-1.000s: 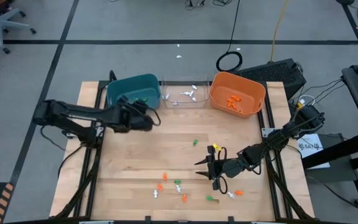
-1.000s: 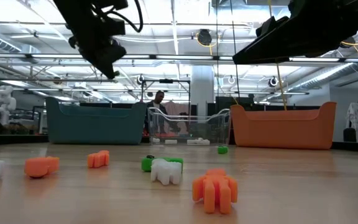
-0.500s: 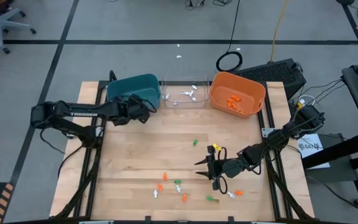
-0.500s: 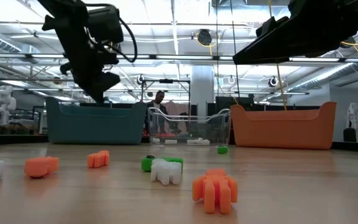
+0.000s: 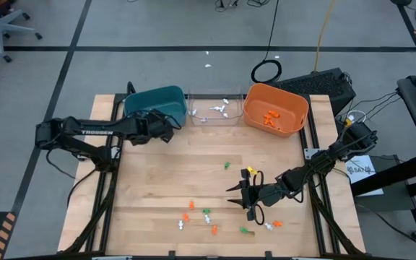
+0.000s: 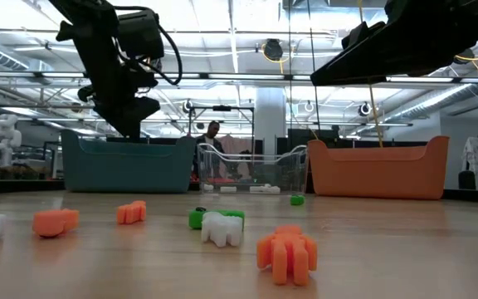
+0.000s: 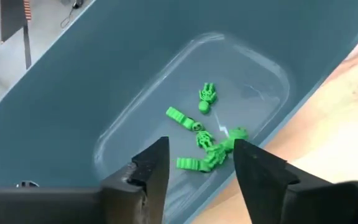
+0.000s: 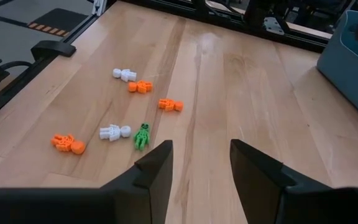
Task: Sort Halloween decoration
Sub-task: Put the orange skeleton toy into the orange bin
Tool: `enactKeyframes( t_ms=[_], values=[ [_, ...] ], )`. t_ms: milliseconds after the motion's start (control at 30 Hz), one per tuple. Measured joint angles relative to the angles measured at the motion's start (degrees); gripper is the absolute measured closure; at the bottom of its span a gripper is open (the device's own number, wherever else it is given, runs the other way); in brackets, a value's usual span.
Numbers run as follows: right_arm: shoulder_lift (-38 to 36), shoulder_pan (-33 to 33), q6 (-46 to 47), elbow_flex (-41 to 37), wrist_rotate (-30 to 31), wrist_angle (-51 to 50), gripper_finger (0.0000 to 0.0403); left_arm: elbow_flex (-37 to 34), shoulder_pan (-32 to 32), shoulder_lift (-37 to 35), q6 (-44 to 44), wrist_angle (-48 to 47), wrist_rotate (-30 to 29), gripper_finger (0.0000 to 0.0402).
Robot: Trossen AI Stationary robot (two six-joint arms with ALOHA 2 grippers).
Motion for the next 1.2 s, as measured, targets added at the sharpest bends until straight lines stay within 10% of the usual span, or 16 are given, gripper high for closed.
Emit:
enactKeyframes(
  t_ms=[333,667,867,1200],
  values=[
    [-1.12,-0.15,5.0,0.55,4.34,-2.35,0.0259,0.02,-20.03,-7.32,-6.18,0.44,-0.72,0.0221],
    [-0.89,-2.58,16.93,21.04,-7.99,-43.25,0.0259,0.07,-43.73,-4.33,-7.01,13.86,-10.93,0.0221],
    [-0.04,0.92,31.99,30.91,-17.59,-68.25,0.0259,0.07,-49.02,-0.71,-5.49,19.15,-19.07,0.0221],
    [0.05,13.09,52.02,32.61,-25.02,-78.27,0.0244,0.07,-49.37,-0.45,0.3,27.69,-19.02,0.0221]
  ],
)
